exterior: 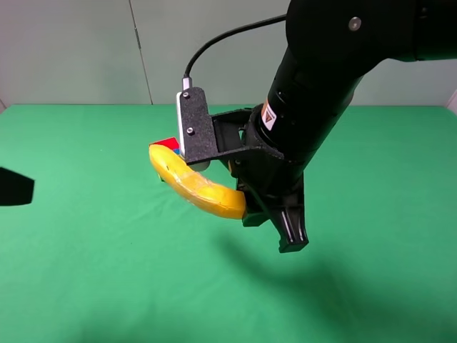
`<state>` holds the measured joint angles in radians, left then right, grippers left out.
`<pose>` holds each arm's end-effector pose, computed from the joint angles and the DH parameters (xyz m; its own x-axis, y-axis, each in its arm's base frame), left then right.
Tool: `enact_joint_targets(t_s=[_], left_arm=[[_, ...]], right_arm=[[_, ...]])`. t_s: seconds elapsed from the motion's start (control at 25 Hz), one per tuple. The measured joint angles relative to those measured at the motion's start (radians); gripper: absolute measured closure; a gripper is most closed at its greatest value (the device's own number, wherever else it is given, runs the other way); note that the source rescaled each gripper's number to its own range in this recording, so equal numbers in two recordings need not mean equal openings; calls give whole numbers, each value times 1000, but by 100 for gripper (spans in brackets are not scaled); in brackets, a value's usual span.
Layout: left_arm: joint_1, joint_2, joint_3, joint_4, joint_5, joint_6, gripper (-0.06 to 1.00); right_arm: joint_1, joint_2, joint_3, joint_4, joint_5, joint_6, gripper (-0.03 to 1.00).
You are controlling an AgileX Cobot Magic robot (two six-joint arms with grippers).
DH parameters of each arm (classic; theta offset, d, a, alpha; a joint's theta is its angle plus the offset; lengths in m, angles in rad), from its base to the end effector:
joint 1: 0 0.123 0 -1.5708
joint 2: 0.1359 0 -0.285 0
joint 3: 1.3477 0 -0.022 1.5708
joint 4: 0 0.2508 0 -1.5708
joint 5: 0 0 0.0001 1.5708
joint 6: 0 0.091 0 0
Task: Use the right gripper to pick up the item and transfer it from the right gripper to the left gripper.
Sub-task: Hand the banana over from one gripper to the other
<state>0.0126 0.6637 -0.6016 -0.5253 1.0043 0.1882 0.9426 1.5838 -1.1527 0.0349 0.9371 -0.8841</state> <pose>0.1024 -0.0372 0.2904 -0.8135 -0.1128 -0.5706 0.1566 0.9023 -0.4017 0.1811 0.2537 0.2538 0.2524 -0.9454 -0.2063 -0.9567 -0.2118 -0.1999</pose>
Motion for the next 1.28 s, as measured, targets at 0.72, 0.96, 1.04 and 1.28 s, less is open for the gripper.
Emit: enact_joint_targets(t_s=[0.72,0.96,1.04,1.28], left_arm=[[0,314,0,-390,-79,280,4],[0,417,0,-616,-122,426,4],[0,460,0,-707,-122,489,4],[0,576,0,-894,-98,626,4]], right_arm=[[-44,-75,0,26,-20,-27,96],[-44,-99,0,61,-20,-27,96],[-44,-100,0,77,-20,-27,96],[-44,-101,0,88,-20,-27,96]])
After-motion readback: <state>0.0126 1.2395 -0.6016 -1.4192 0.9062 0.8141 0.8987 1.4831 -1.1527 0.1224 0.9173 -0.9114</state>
